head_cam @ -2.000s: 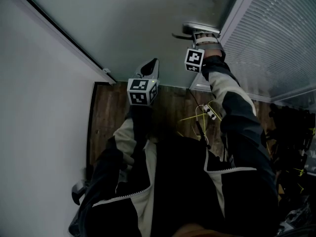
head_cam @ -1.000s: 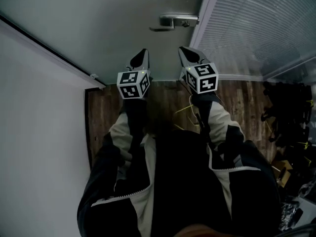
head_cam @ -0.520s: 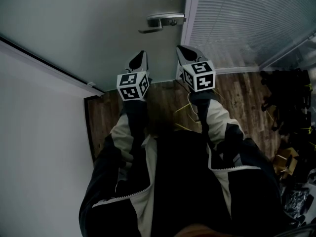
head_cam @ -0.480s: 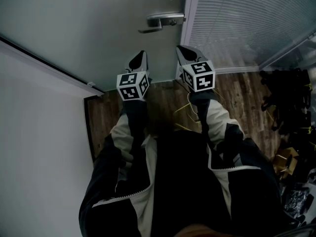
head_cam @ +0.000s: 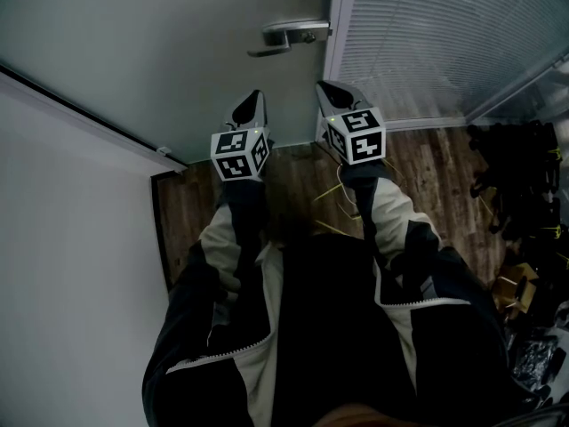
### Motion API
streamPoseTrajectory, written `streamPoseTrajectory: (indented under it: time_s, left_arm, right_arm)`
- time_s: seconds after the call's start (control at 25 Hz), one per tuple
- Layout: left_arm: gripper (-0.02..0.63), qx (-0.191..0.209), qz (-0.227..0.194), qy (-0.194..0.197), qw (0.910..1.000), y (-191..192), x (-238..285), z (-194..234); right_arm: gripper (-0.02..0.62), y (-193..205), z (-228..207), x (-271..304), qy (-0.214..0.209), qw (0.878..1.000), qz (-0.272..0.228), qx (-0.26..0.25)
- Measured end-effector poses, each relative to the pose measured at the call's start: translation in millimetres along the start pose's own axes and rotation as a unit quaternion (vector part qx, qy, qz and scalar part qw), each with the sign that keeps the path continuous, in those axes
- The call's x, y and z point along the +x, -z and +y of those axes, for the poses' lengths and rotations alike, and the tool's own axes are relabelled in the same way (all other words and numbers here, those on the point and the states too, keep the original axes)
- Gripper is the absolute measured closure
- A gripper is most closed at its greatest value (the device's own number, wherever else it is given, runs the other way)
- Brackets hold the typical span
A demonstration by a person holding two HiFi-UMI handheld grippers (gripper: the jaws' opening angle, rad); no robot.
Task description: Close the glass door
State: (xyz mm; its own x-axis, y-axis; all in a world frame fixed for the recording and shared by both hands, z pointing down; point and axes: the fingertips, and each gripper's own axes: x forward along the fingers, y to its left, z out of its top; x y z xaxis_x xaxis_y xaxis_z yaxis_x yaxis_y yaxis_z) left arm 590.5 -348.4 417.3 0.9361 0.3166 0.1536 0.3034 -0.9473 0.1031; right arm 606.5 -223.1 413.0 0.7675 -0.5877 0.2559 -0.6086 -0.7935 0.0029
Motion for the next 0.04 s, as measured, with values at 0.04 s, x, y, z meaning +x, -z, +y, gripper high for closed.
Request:
streamPoseTrajectory:
  time_s: [0.04]
  left_arm:
    - [0.600, 0.000, 0.000, -0.001, 1.0000, 0.0, 0.3, -0.5]
  right_arm:
    - [0.594, -0.2, -0.4, -0.1, 0.000, 1.000, 0.001, -0.001]
